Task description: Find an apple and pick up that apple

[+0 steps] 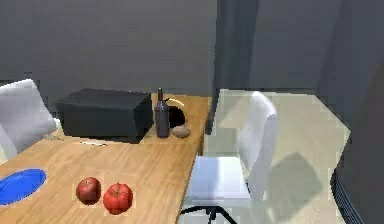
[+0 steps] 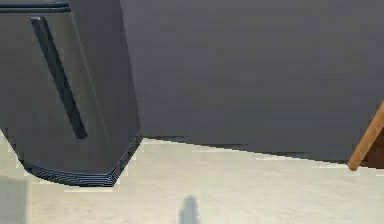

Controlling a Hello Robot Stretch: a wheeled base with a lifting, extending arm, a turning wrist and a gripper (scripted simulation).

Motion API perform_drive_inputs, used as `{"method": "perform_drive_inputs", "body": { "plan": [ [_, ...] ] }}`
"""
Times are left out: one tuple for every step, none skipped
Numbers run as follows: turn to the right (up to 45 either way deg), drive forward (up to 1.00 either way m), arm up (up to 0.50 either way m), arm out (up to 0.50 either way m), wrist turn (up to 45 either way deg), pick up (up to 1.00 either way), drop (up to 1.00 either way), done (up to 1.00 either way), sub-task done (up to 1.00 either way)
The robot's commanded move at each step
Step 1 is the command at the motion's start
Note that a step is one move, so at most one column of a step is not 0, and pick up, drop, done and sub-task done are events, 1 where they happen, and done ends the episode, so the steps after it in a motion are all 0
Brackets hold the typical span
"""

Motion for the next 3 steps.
{"method": "perform_drive_inputs", "body": {
  "plan": [
    [45.0, 0.0, 0.0, 0.0, 0.0, 0.0, 0.0, 0.0, 0.0],
    [45.0, 0.0, 0.0, 0.0, 0.0, 0.0, 0.0, 0.0, 0.0],
    [45.0, 0.0, 0.0, 0.0, 0.0, 0.0, 0.0, 0.0, 0.0]
  ]
}}
